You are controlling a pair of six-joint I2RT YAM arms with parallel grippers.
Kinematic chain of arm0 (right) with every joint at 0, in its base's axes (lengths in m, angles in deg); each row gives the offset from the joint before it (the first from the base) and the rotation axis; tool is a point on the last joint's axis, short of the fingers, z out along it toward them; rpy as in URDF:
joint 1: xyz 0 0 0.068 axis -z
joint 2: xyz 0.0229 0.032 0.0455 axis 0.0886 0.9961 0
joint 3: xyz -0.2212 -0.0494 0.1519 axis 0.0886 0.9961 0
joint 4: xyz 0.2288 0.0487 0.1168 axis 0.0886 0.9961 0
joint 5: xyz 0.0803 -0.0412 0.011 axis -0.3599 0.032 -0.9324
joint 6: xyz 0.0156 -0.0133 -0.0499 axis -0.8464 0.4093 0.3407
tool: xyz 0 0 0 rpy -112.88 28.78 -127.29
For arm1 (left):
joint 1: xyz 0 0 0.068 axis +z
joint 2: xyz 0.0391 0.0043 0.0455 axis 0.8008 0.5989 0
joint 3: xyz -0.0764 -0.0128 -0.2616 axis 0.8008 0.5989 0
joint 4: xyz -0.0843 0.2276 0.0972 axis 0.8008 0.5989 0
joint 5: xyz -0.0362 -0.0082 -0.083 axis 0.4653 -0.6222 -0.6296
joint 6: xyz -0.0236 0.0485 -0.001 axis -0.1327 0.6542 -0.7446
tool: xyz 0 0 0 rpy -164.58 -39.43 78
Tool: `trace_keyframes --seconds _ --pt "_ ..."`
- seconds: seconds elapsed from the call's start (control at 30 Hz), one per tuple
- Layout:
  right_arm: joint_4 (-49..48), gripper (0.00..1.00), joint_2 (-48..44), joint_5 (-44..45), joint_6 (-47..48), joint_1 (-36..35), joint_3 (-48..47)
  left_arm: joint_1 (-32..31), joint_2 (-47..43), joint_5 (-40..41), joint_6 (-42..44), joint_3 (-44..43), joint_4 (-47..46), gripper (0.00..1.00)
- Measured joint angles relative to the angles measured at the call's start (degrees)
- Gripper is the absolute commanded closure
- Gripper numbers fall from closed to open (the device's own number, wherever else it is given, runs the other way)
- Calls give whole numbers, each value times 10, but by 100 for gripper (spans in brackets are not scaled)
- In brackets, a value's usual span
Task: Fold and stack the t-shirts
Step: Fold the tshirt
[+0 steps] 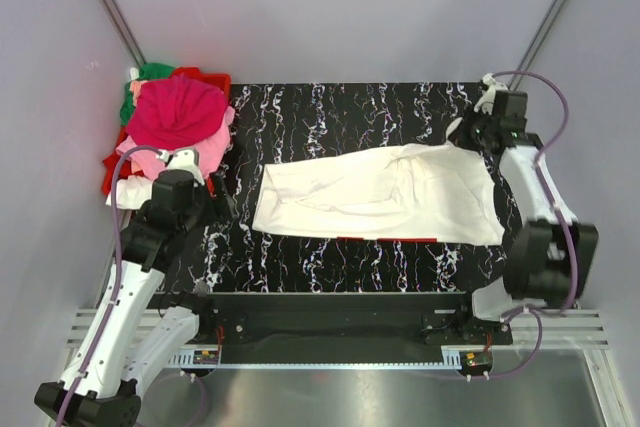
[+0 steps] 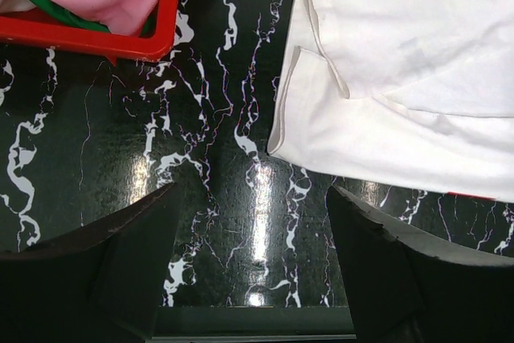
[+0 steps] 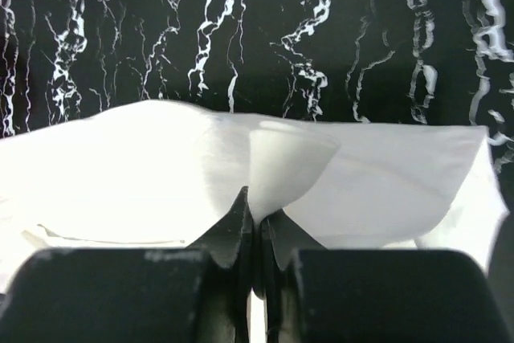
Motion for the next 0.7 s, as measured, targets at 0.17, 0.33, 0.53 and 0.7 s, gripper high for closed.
trace_keyframes --seconds 0.17,0.33,0.53,0.7 --pt "-45 0 -262 97 -18 -12 214 0 -3 0 0 0 0 22" --pt "-17 0 -320 219 -82 -20 247 0 5 -1 0 0 0 21" --pt "40 0 -263 235 -144 -20 208 1 71 -19 -11 0 -6 29" --pt "88 0 -210 183 -197 -20 181 -3 178 -63 -41 0 -61 30"
